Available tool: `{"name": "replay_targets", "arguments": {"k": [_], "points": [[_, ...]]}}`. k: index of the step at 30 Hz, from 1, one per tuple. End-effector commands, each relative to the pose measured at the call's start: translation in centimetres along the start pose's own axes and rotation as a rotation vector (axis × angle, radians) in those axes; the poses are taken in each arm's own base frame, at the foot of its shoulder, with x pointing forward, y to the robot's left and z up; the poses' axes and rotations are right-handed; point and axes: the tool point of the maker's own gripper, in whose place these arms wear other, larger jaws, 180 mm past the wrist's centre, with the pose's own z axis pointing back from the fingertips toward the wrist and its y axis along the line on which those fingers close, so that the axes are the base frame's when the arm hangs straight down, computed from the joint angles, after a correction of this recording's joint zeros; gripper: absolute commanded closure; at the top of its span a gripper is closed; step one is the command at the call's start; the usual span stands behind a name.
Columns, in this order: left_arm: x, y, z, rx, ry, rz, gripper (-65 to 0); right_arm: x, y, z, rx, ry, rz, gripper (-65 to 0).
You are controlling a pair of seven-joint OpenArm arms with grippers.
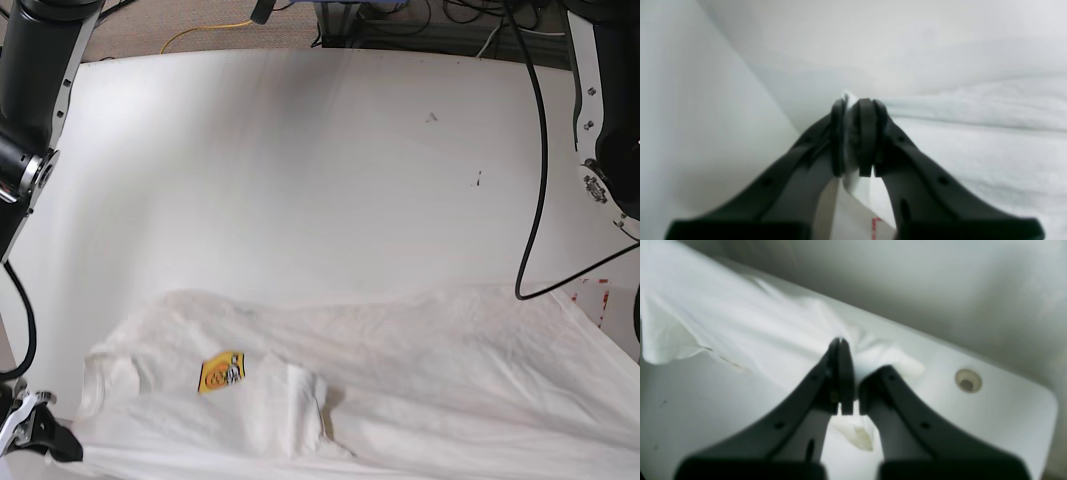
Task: Fold the T-shirt properly
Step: 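Swing the held shirt up and lay it back onto the table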
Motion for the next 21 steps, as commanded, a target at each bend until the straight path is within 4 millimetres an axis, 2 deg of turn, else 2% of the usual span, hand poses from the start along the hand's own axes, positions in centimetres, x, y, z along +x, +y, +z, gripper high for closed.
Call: {"name": "replay_targets", "arguments": {"k": [1,4,8,10,12,14,16,18,19,21], "points": [[4.3,2.4,0.5,0.05,-0.095,-0.017,-5.0,5.9,-1.1,2.8,-0.053,-0.098,0.073,0.0],[6.6,3.4,0.2,0.053,-0.117,-0.044,-5.0,9.6,-0.7,3.3,-0.057,-0.115,0.129,0.0],[8.7,4.5,-0.3,0.052,-0.136,-0.037,-5.0,7.1,-0.3,0.8,-0.031,0.005,0.133,0.0],[9.0,4.5,-0.3,0.05,-0.141,-0.036,-5.0,6.7,-0.2,0.7,-0.03,0.024,0.138,0.0],[9.0,4.5,-0.4,0.05,-0.14,-0.036,-5.0,6.3,-0.8,1.3,-0.048,0.043,0.138,0.0],[8.1,4.2,-0.6,0.043,-0.12,-0.039,-5.0,6.1,-1.0,1.6,-0.054,0.051,0.133,0.0],[6.1,3.4,-1.2,0.025,-0.073,-0.045,-5.0,6.3,-1.2,1.9,-0.059,0.041,0.13,0.0],[4.2,2.6,-1.5,0.009,-0.032,-0.055,-5.0,7.0,-2.2,3.5,-0.086,0.001,0.113,0.0],[3.5,2.1,-1.4,0.003,-0.02,-0.067,-5.0,6.1,-2.5,3.5,-0.087,0.001,0.089,0.0],[1.8,0.8,-1.1,-0.013,0.01,-0.098,-5.0,2.4,-3.2,3.2,-0.079,0.026,0.018,0.0]]}}
